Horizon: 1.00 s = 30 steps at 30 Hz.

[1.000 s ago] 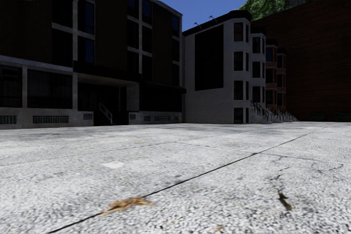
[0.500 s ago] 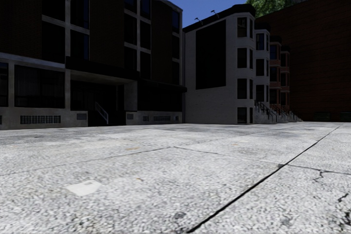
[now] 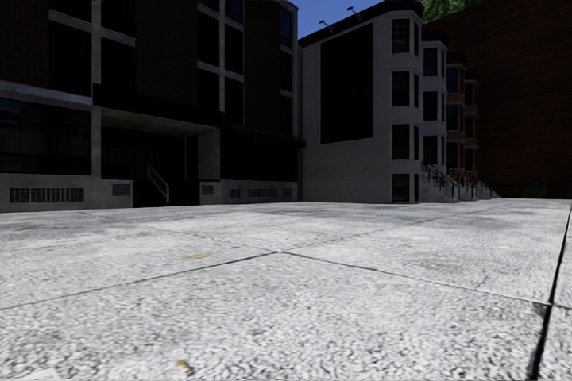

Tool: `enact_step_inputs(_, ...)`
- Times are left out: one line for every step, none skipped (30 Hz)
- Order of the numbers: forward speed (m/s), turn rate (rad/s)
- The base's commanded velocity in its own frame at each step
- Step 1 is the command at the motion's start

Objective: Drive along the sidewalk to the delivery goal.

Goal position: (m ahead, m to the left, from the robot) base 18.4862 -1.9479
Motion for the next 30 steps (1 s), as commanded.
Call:
enact_step_inputs(2.0,0.0)
enact_step_inputs(2.0,0.0)
enact_step_inputs(2.0,0.0)
enact_step_inputs(2.0,0.0)
enact_step_inputs(2.0,0.0)
enact_step_inputs(2.0,0.0)
enact_step_inputs(2.0,0.0)
enact_step_inputs(2.0,0.0)
enact_step_inputs(2.0,0.0)
enact_step_inputs(2.0,0.0)
enact_step_inputs(2.0,0.0)
enact_step_inputs(2.0,0.0)
enact_step_inputs(2.0,0.0)
enact_step_inputs(2.0,0.0)
enact_step_inputs(2.0,0.0)
enact_step_inputs(2.0,0.0)
enact_step_inputs(2.0,0.0)
enact_step_inputs(2.0,0.0)
enact_step_inputs(2.0,0.0)
enact_step_inputs(2.0,0.0)
enact_step_inputs(2.0,0.0)
enact_step_inputs(2.0,0.0)
enact_step_inputs(2.0,-0.17)
enact_step_inputs(2.0,-0.4)
enact_step_inputs(2.0,-0.4)
enact_step_inputs(2.0,-0.84)
enact_step_inputs(2.0,-1.04)
enact_step_inputs(2.0,-1.2)
enact_step_inputs(2.0,-1.2)
enact_step_inputs(2.0,-1.2)
